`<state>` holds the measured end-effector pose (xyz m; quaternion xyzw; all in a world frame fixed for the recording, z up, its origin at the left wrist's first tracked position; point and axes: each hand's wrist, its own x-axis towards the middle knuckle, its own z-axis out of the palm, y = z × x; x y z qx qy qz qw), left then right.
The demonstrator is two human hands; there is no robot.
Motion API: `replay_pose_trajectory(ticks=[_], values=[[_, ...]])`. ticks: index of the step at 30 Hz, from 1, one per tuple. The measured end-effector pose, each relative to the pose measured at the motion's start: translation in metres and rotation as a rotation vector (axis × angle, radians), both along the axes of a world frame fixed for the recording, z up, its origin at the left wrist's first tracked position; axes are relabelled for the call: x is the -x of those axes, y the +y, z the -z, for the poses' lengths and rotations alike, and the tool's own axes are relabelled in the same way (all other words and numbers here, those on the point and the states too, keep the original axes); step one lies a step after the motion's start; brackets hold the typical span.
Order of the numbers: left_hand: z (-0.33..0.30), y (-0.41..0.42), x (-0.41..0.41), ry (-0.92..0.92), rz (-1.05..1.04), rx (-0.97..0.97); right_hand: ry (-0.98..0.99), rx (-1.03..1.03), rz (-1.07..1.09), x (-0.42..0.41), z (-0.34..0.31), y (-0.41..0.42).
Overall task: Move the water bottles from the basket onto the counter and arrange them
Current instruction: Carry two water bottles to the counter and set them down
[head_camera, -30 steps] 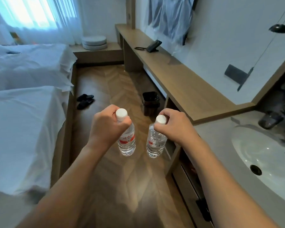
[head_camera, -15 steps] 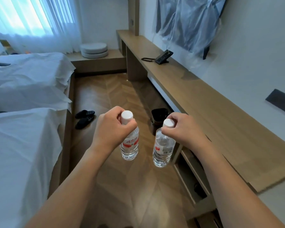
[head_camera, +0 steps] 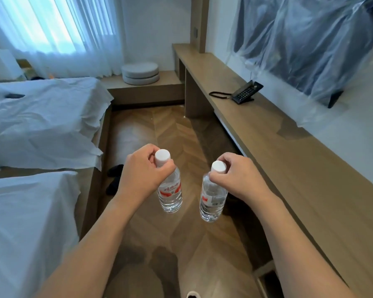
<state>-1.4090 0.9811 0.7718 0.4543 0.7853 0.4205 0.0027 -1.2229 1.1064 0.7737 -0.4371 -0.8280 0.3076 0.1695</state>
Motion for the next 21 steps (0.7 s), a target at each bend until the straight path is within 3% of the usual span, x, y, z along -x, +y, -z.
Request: replay_pose_trajectory(ticks=[9, 21], values=[[-0.009, 0.155, 0.136, 0.017, -0.067, -0.004, 0.022, -0.006, -0.011, 0.137, -0.004, 0.159], [-0.012, 0.370, 0.362, -0.097, 0.064, -0.047, 0.026, -0.021, 0.015, 0.365, -0.018, 0.366]])
